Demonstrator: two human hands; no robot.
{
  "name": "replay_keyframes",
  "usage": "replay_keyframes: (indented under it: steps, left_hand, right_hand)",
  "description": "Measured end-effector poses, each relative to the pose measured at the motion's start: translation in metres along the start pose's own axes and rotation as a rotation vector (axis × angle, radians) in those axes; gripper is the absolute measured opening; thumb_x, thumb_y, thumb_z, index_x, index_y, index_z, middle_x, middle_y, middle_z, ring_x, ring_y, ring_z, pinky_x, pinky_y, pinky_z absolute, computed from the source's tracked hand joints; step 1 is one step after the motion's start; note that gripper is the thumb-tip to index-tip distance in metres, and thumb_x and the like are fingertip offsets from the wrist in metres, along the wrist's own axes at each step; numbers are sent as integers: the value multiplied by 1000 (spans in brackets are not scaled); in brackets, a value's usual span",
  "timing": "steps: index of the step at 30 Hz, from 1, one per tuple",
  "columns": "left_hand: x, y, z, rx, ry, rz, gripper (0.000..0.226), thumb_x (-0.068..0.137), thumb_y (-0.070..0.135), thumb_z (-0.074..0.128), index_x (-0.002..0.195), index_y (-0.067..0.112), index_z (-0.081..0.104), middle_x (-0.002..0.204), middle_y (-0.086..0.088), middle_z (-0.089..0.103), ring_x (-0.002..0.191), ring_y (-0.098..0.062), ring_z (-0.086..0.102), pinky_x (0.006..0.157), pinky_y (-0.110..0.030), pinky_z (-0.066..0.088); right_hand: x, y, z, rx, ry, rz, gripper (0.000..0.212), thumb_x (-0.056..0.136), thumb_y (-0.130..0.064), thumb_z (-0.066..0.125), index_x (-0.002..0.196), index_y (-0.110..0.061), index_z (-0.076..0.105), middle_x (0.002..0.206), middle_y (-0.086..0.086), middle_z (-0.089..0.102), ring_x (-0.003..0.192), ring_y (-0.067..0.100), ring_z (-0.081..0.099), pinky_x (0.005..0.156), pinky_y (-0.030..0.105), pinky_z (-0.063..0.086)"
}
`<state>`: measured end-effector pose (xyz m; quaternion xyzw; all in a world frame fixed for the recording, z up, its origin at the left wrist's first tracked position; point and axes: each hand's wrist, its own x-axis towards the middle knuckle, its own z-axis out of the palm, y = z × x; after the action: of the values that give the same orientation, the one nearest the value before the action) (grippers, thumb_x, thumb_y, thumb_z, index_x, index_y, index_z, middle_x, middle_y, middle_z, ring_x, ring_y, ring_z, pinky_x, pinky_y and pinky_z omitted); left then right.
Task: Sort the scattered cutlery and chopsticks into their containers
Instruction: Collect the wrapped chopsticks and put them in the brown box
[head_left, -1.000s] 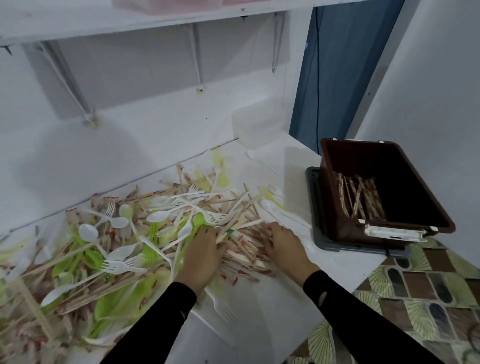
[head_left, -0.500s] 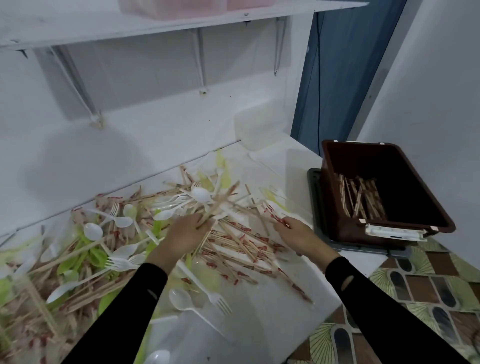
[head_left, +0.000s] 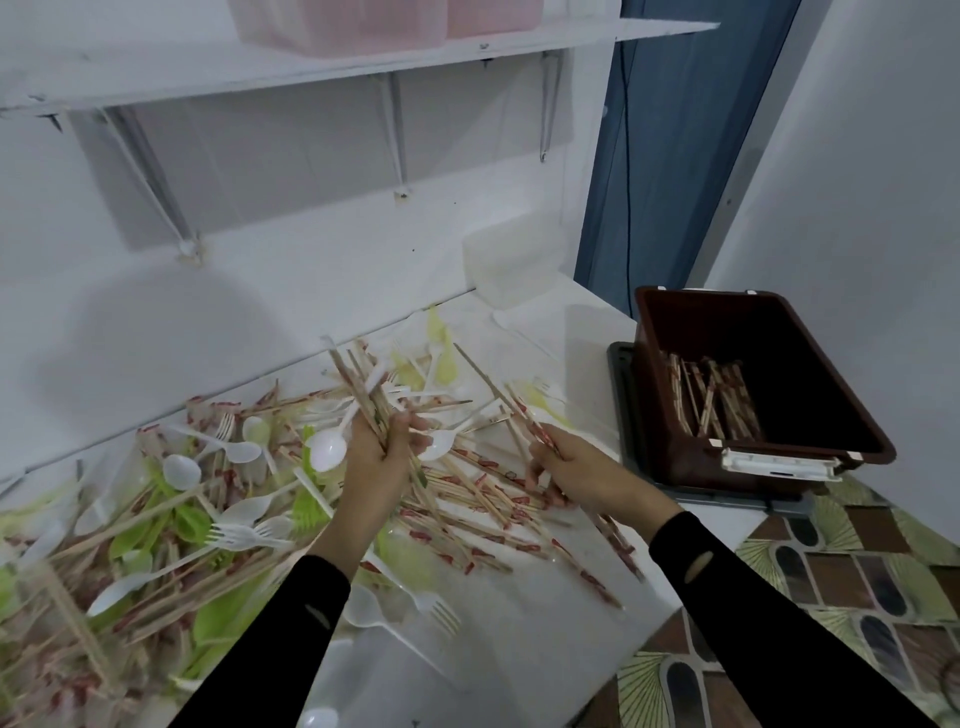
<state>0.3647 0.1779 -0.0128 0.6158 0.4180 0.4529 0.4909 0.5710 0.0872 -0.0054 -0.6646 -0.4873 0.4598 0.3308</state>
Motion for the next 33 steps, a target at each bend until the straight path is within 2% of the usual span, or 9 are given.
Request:
replay_keyframes:
  steps: [4, 7, 9, 12, 14, 19, 26, 30, 33]
  left_hand:
    - [7, -14, -8, -243, -79, -193, 60, 102, 6, 46, 148, 31, 16, 107, -9, 71, 91, -25, 70, 84, -37, 58]
    - [22, -25, -21, -571, -60, -415, 28, 104, 14, 43, 129, 7, 52, 127, -14, 65, 110, -25, 67, 96, -37, 53]
    - [24, -25, -24, -679, 10, -455, 28, 104, 25, 40, 118, 9, 58, 113, -11, 71, 96, -22, 71, 79, -31, 58]
    - [20, -16, -19, -407, 0, -311, 28, 100, 40, 44, 104, 19, 62, 62, 3, 52, 53, -16, 45, 49, -26, 43]
    - [14, -7, -9, -42, -81, -138, 22, 98, 40, 52, 94, 24, 67, 56, 12, 44, 49, -10, 39, 48, -22, 35]
    - [18, -6, 5, 573, -414, 313, 26, 98, 14, 57, 122, 14, 65, 118, 7, 59, 109, -7, 55, 89, -6, 36]
    - [31, -12, -11, 911, -401, 181, 34, 99, 15, 54, 132, 5, 56, 126, -13, 59, 114, -31, 57, 84, -33, 44]
    - [33, -8, -27, 831, -300, 127, 20, 101, 24, 51, 103, 10, 64, 82, -4, 57, 70, -21, 53, 60, -33, 36]
    - [32, 0, -27, 710, -306, 15, 27, 101, 38, 48, 89, 17, 61, 78, -8, 62, 67, -22, 58, 59, -31, 41]
  right_hand:
    - [-1, 4, -1, -125, -24, 19, 23, 108, -27, 31, 129, -32, 39, 80, 3, 66, 43, -1, 46, 46, 14, 37]
    - [-1, 8, 0, -135, -34, 56, 23, 107, -29, 31, 128, -33, 41, 82, -1, 66, 47, 2, 47, 47, 16, 37]
    - [-2, 9, 1, -145, -45, 80, 19, 107, -29, 32, 116, -29, 49, 83, -2, 63, 55, 7, 46, 50, 21, 38]
    - [-2, 4, 5, -232, -62, 85, 24, 106, -25, 33, 88, -22, 49, 81, -1, 55, 61, 11, 43, 54, 21, 35]
    - [-1, 0, 7, -269, -93, 68, 27, 105, -22, 34, 81, -24, 48, 76, -5, 51, 62, 8, 42, 57, 19, 32]
    - [0, -9, 9, -222, -193, 54, 23, 105, -27, 38, 92, -26, 57, 75, -9, 54, 65, 10, 45, 58, 19, 34]
    - [14, 7, -14, -207, -31, 149, 16, 99, -27, 54, 113, -20, 59, 87, -4, 58, 71, 13, 51, 54, 20, 39]
    - [50, 21, -13, -310, 324, 217, 29, 97, -24, 53, 72, -9, 55, 69, 5, 54, 63, 21, 51, 49, 24, 35]
    - [71, 21, 10, -453, 389, 165, 39, 99, -32, 48, 65, -13, 47, 66, 3, 52, 70, 27, 54, 54, 29, 37]
